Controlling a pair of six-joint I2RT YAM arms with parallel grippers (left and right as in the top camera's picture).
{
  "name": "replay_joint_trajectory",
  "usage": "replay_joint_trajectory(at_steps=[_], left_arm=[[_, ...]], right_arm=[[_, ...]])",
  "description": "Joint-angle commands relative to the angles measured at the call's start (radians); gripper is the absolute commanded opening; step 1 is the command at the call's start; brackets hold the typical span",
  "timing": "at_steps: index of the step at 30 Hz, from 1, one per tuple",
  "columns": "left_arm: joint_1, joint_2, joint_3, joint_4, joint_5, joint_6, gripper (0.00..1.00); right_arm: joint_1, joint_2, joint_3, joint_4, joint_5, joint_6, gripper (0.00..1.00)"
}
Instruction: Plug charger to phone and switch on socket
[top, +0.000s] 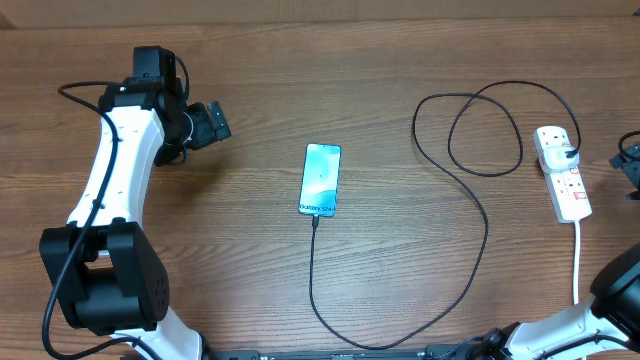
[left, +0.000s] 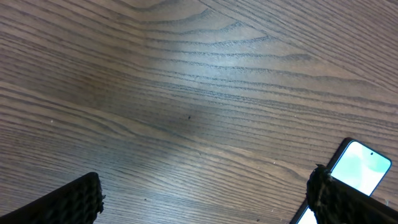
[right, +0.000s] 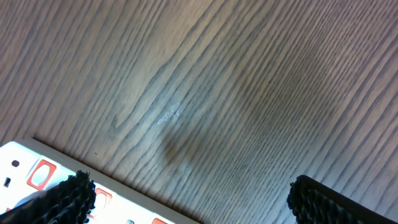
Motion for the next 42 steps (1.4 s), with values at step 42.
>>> replay_joint_trajectory(at_steps=[42], left_arm=[[-0.005, -0.001, 0.008, 0.001, -0.014, 0.023, 1.00]], right_arm=[[0.019, 0.002, -0.129, 0.088, -0.128, -0.065, 1.00]])
